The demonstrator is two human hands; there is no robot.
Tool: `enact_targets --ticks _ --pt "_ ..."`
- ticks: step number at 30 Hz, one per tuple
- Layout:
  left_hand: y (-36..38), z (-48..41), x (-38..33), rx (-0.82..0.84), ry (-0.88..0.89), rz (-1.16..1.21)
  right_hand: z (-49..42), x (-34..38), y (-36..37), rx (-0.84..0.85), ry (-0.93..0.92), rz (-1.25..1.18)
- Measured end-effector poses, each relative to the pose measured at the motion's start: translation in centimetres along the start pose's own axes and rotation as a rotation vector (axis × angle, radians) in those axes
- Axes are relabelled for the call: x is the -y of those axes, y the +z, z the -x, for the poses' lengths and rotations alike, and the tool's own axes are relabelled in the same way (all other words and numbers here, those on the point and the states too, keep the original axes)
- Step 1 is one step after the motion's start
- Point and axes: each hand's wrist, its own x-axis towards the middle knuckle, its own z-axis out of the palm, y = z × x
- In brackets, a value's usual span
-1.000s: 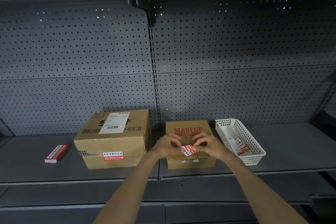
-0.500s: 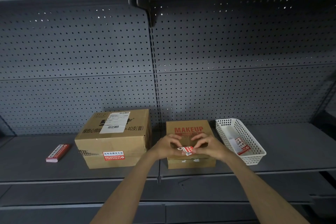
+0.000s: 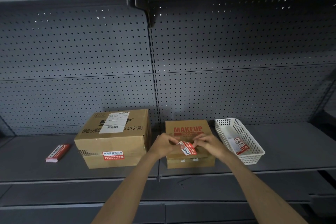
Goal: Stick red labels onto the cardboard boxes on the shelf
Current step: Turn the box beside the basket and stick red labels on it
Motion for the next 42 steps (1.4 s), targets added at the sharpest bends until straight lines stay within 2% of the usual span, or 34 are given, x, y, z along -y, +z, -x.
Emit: enact_targets --ticks 5,9,15,19,27,42 --pt "0.1 0.3 0.0 -0.007 -0.001 0.006 -0.1 0.1 0.1 -0.005 -0.006 0.006" --pt "-0.2 0.7 -0.3 -0.041 -0.034 0.113 -0.1 -0.3 0.1 -0.003 -0.001 0.017" --pt "-0.7 1.0 -0.7 0.064 0.097 -0.048 -0.2 -0.2 0.2 0.006 -0.021 0.031" --pt "-0.3 0.6 -0.9 0.031 0.115 -0.117 -0.2 -0.6 0.2 0.006 -0.02 0.023" --pt "-1.0 0.2 -1.3 0.097 0.078 -0.033 -0.2 -0.4 -0.1 -0.025 0.049 -0.05" --pt "-0.5 0.3 -1.1 -0.119 0.072 0.132 0.0 0.6 -0.4 0.028 -0.016 -0.017"
